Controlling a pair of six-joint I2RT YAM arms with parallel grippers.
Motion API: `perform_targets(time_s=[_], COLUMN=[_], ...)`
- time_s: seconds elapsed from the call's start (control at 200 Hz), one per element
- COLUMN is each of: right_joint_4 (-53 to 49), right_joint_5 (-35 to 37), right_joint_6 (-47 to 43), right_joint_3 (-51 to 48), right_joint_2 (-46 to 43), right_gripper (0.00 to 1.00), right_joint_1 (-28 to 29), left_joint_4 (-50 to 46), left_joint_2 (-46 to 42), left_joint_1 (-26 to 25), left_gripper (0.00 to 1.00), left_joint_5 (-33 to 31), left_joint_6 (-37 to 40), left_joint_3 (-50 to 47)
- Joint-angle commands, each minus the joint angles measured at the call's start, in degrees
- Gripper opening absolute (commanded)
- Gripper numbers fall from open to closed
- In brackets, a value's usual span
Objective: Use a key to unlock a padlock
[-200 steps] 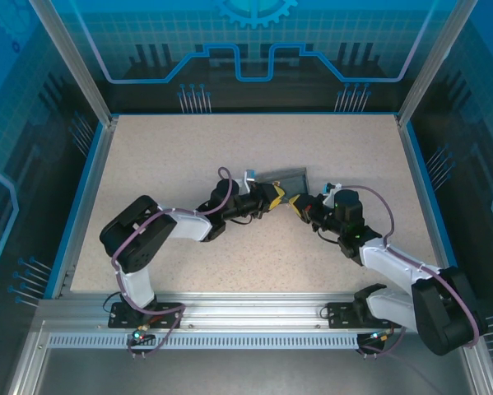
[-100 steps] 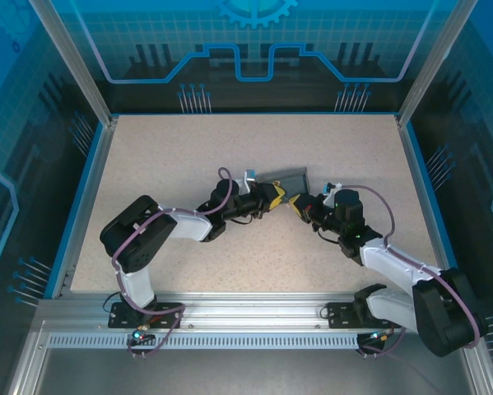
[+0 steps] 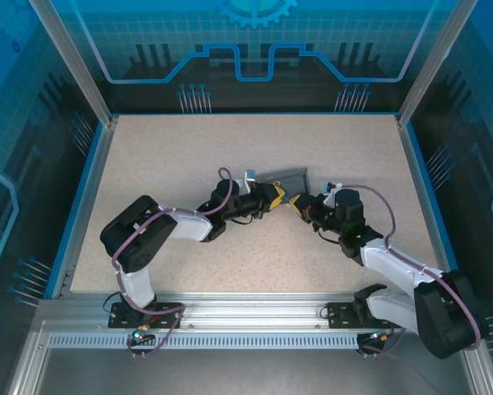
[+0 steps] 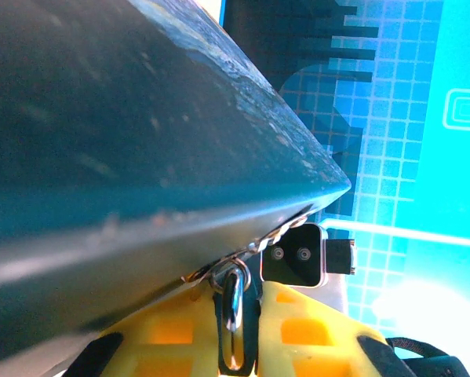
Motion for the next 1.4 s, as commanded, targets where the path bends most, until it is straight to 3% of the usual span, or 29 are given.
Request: perform_targets(time_s=[0.0, 0.865, 1.396], right_joint_4=[0.0, 0.6, 7.4], right_joint_5=[0.6, 1.0, 3.9], right_joint_6=[-1.2, -1.7, -2.3], right_joint_3=[1.8, 3.4, 1.7], right_joint_2=[-0.9, -0.1, 3.4], right_gripper=[0.00, 0.00, 0.00], right_joint_1=[0.5, 0.6, 2.6], left_joint_4=[4.5, 4.4, 9.2], left_joint_2=[0.4, 0.8, 2.4], left_joint_1=[-0.9, -1.4, -3.5], left_gripper=[0.00, 0.00, 0.00], left_joint_5=[1.2, 1.4, -0.6], left_joint_6=[0.1, -0.1, -3.9], left_joint_3=[1.6, 2.1, 2.7])
